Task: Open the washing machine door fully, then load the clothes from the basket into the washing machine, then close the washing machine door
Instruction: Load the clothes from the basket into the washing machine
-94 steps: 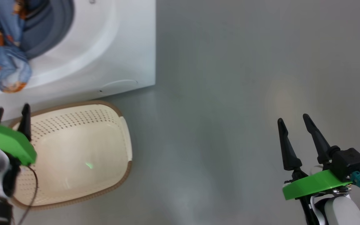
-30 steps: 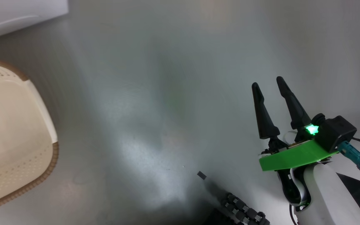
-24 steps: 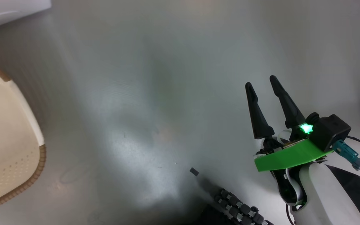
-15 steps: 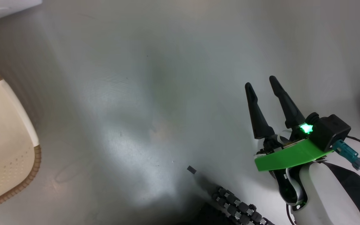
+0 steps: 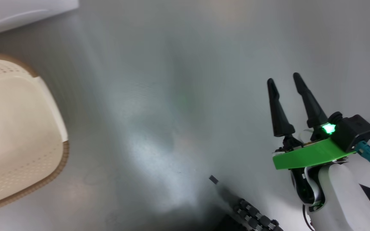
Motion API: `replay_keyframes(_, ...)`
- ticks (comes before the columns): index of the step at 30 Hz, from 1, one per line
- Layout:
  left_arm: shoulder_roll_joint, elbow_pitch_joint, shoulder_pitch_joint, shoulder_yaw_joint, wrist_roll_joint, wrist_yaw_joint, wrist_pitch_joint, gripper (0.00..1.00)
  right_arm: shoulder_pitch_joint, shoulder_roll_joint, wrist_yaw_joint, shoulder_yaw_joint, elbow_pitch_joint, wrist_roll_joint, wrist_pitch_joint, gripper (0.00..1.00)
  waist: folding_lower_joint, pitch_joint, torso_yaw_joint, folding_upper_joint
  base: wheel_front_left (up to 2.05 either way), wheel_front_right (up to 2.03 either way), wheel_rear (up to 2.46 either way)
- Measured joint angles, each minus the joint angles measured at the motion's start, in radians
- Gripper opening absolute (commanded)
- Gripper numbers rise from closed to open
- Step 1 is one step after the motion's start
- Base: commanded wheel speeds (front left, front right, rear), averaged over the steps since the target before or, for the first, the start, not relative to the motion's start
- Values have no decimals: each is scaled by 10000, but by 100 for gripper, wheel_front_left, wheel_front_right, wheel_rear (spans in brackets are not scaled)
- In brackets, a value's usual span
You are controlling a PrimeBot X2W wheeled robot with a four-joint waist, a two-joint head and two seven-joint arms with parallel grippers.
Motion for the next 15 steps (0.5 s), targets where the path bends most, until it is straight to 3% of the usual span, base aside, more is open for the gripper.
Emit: replay_keyframes(15, -1189, 428, 2246, 213, -976, -61, -351, 100, 194, -17, 0, -813, 77, -619, 0, 100, -1, -1333, 1022, 0, 0, 0, 0)
